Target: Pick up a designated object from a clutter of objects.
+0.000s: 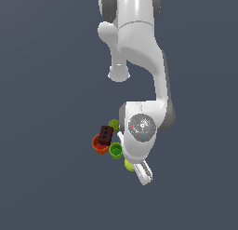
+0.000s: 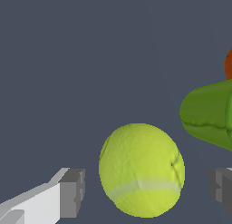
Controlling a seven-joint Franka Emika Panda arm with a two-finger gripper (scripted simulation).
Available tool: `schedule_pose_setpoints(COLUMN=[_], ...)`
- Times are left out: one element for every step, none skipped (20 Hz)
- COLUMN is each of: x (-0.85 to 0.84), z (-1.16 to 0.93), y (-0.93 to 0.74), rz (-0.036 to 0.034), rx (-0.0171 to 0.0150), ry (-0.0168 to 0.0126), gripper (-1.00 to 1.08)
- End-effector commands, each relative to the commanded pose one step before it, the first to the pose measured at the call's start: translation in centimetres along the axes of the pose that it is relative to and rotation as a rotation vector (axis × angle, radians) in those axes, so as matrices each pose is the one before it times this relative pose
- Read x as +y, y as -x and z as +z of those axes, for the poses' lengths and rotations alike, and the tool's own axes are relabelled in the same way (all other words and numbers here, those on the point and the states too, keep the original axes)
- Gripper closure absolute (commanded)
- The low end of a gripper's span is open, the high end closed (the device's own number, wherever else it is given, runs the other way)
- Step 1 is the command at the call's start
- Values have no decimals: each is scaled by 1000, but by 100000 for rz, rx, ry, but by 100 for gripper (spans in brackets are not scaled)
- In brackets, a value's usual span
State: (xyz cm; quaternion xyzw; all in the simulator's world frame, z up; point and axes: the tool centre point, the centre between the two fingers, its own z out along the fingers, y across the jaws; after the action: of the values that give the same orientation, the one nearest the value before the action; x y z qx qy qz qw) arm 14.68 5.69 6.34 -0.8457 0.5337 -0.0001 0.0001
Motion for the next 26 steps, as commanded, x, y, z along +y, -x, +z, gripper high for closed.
schedule_pose_setpoints(x=[66, -6, 0, -21, -29, -38, -37, -12, 0, 0, 0, 0, 0, 0, 0, 0, 0, 0, -60, 10, 31, 52, 73, 94, 115, 136], z=[1334, 364, 270, 188, 100, 12, -54, -27, 0, 0, 0, 0, 0, 0, 0, 0, 0, 0, -77, -19, -56, -94, -132, -171, -209, -249], y=[23, 22, -18, 4, -6, -15, -19, -7, 0, 0, 0, 0, 0, 0, 0, 0, 0, 0, 66, 0, -1, -1, -1, -2, -2, -2], rz=[119, 0, 48, 0, 0, 0, 0, 0, 0, 0, 0, 0, 0, 0, 0, 0, 0, 0, -89, 0, 0, 0, 0, 0, 0, 0], rx=[-16, 0, 4, 0, 0, 0, 0, 0, 0, 0, 0, 0, 0, 0, 0, 0, 0, 0, -15, 0, 0, 0, 0, 0, 0, 0], ry=[53, 0, -8, 0, 0, 0, 0, 0, 0, 0, 0, 0, 0, 0, 0, 0, 0, 0, -115, 0, 0, 0, 0, 0, 0, 0], gripper=[-92, -92, -92, -92, -92, -92, -92, -92, 108, 108, 108, 108, 108, 108, 108, 108, 108, 108, 108, 108, 108, 108, 108, 108, 108, 108])
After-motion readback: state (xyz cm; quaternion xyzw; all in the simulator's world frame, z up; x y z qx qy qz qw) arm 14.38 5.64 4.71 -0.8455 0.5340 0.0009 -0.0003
